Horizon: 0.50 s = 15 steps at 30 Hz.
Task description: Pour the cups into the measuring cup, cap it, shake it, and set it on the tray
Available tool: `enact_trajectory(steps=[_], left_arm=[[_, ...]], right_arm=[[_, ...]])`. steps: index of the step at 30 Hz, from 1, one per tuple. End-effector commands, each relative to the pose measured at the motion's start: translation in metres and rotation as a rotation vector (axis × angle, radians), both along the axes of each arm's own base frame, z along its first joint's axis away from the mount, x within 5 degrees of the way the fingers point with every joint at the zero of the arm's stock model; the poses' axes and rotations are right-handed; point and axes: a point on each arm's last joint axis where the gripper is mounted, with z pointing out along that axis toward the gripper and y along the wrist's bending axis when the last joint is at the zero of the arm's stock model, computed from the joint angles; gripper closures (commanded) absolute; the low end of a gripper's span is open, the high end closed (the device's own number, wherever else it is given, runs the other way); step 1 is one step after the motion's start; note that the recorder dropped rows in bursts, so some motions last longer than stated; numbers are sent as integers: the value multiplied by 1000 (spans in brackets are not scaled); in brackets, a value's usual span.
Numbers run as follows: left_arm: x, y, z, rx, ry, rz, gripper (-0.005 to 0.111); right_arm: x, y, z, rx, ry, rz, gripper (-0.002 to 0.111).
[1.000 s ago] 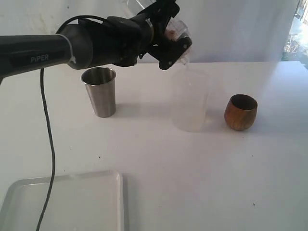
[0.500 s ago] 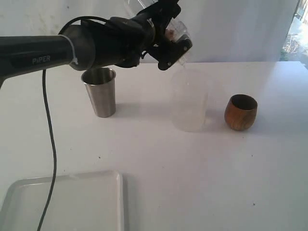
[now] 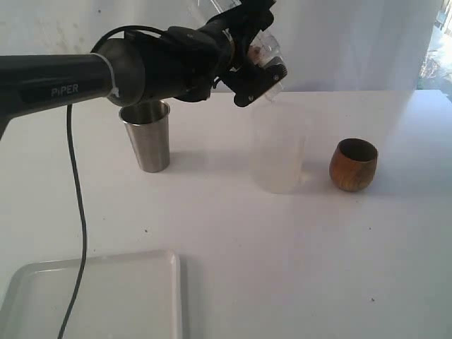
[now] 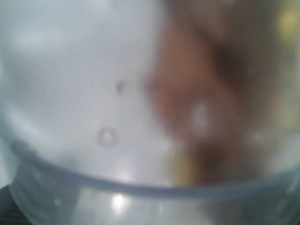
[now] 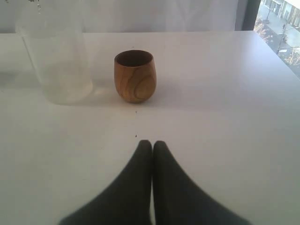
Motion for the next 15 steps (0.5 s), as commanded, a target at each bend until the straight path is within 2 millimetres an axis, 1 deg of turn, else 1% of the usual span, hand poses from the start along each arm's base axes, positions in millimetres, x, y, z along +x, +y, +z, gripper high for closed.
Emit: enact_trajectory(steps=[1,9,15], left_arm=[[-2,1,13,38,-48,2,107],[-6,-4,13,58,-54,-16,107],[-6,-3,13,67,-57,-15,107]], right_arm=[[0,0,-1,1,-5,4,108],[0,0,-1,1,-5,4,108],[0,0,-1,1,-5,4,108]])
